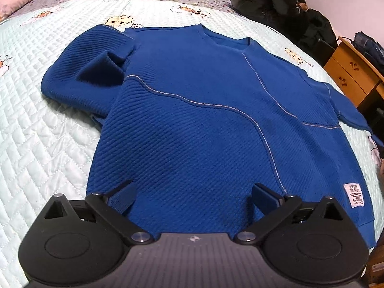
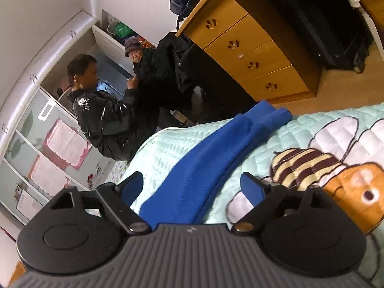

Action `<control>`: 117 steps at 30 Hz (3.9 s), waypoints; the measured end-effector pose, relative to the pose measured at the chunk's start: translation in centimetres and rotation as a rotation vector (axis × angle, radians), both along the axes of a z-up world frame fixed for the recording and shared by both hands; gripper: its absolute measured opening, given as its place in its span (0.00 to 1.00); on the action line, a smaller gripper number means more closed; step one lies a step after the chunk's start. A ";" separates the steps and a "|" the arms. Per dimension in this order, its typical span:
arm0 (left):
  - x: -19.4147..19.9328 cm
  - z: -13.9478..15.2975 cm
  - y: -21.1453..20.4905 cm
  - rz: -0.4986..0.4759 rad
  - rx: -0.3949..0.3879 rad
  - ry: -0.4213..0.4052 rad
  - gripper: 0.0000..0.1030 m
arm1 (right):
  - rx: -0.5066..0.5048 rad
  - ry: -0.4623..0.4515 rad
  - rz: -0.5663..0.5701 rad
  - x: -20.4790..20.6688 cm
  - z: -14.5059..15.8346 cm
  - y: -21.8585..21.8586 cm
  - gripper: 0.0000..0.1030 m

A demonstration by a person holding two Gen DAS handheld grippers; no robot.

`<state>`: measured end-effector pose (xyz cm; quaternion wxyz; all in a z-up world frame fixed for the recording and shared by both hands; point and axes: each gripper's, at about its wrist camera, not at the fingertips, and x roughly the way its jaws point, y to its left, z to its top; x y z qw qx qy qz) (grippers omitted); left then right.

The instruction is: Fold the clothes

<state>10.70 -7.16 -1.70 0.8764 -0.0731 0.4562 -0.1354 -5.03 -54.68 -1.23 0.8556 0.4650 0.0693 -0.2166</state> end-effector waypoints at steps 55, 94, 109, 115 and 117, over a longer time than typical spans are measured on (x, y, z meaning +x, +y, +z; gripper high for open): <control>-0.7 -0.1 1.2 -0.087 -0.027 -0.026 0.99 | 0.166 -0.625 0.398 -13.8 44.4 24.6 1.00; -3.6 -0.3 0.8 -0.050 0.005 -0.059 0.99 | -0.048 -0.049 0.213 -11.7 22.6 7.6 1.00; -2.5 -0.2 -0.4 0.079 0.033 -0.013 0.99 | 0.299 -0.023 -0.022 -2.8 -0.3 -7.1 1.00; -2.0 0.0 -0.6 0.112 0.039 0.013 0.99 | 0.354 0.024 0.002 0.2 -2.0 -11.7 1.00; -1.7 0.0 -0.3 0.134 0.021 0.027 0.99 | 0.336 0.044 0.015 1.0 -2.0 -11.7 1.00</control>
